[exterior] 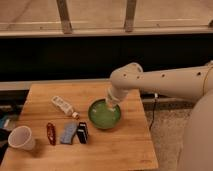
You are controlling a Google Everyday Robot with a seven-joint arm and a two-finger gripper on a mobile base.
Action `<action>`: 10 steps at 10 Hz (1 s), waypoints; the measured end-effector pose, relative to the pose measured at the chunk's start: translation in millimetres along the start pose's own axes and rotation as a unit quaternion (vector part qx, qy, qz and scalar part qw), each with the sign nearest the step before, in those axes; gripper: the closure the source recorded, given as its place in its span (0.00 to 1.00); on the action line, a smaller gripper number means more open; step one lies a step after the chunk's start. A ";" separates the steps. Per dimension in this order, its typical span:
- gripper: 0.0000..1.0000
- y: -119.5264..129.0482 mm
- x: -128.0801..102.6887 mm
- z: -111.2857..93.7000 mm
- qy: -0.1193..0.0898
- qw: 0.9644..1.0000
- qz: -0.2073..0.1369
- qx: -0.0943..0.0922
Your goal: Knock the eraser over
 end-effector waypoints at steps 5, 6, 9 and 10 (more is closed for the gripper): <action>1.00 55.5 48.3 7.3 0.119 0.989 -0.083 -0.041; 1.00 58.3 54.4 6.8 0.133 0.986 -0.089 -0.044; 1.00 58.8 55.7 6.8 0.136 0.986 -0.090 -0.044; 1.00 59.6 55.9 7.4 0.138 0.985 -0.091 -0.044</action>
